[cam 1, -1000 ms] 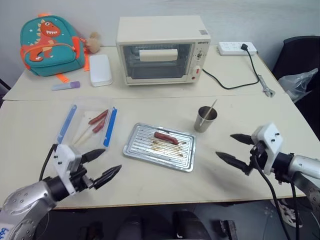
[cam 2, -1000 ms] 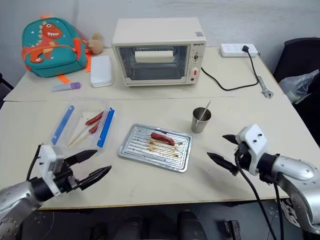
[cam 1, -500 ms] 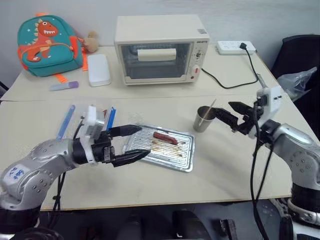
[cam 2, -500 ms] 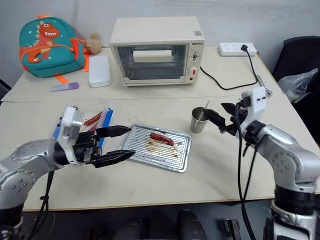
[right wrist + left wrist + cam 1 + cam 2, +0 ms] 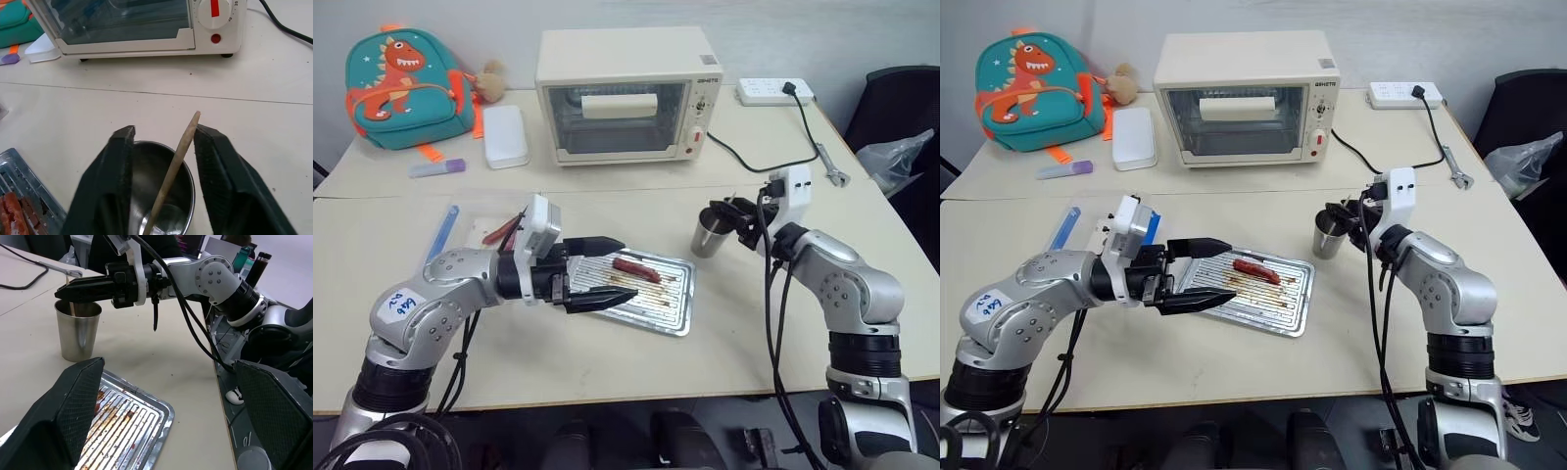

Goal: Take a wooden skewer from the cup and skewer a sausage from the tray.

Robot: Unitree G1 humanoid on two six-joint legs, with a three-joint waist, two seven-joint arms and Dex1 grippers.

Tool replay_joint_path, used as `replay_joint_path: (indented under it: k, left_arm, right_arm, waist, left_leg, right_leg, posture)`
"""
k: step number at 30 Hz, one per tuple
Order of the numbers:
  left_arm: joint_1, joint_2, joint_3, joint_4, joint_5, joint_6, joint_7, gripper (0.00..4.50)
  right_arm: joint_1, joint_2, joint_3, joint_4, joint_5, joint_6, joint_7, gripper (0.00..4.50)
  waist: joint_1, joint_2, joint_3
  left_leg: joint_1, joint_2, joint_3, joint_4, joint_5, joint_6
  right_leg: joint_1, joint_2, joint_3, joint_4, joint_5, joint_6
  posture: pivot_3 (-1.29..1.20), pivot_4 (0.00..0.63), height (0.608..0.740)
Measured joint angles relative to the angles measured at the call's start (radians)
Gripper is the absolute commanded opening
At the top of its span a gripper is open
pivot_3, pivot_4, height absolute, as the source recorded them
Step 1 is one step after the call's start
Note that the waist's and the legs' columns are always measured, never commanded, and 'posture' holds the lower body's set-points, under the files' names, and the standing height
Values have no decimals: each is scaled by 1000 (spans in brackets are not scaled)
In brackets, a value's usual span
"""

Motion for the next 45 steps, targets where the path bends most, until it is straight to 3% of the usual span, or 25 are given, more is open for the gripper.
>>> replay_joint_path:
  k: [4,9,21,25,29,32,38,43,45]
  left_arm:
    - [-4,-5,0,1,11,-2,-1,4500]
    - [-15,-11,0,19,27,-8,-6,4500]
    - [-17,-51,-6,28,80,-54,2,4500]
    - [-17,-101,3,35,120,-98,53,4500]
    - [-24,-199,4,59,180,-177,124,4500]
    - [-40,-249,0,91,236,-238,168,4500]
    - [-140,-403,-33,214,347,-364,246,4500]
    - [-183,-472,-70,291,403,-435,263,4500]
    - [-184,-491,-70,317,408,-448,264,4129]
  right_arm:
    - [0,5,0,0,0,-1,-1,1350]
    - [0,8,-2,0,-6,-4,-3,16]
    - [-105,-41,-51,-90,38,87,-24,16]
    - [-208,-9,-157,-159,185,263,-135,16]
    - [-334,170,-329,-155,470,440,-420,16]
    - [-354,231,-380,-136,646,473,-615,16]
    - [-334,272,-346,-103,1051,349,-980,16]
    - [-286,238,-265,-110,1233,213,-1112,16]
    - [-268,210,-236,-128,1273,167,-1130,0]
  waist:
    - [0,0,0]
    - [0,0,0]
    - [1,0,0]
    - [0,0,0]
    - [-3,0,0]
    - [0,0,0]
    - [2,0,0]
    - [-9,1,0]
    - [-13,1,0]
  left_leg:
    - [0,0,0,0,0,0]
    - [0,0,0,0,0,0]
    - [0,0,0,0,0,0]
    - [0,1,0,0,0,0]
    - [0,1,-1,0,0,-1]
    - [-1,0,-1,0,1,0]
    - [-3,-1,-1,1,1,1]
    - [-3,1,0,0,1,1]
    - [-3,1,0,0,1,1]
  right_leg:
    - [0,0,0,0,0,0]
    - [0,0,0,0,0,0]
    - [0,0,0,0,0,0]
    - [0,0,0,0,0,0]
    - [-1,0,-1,2,0,0]
    - [-1,-2,-2,2,0,0]
    - [-1,-3,-2,1,0,1]
    - [-1,-1,-2,0,1,1]
    - [-1,0,-2,0,1,1]
  posture:
    - [0,150,740]
    - [0,150,740]
    - [0,150,740]
    - [0,150,740]
    - [0,150,740]
    - [0,150,740]
    - [0,150,740]
    - [0,150,740]
    - [0,150,740]
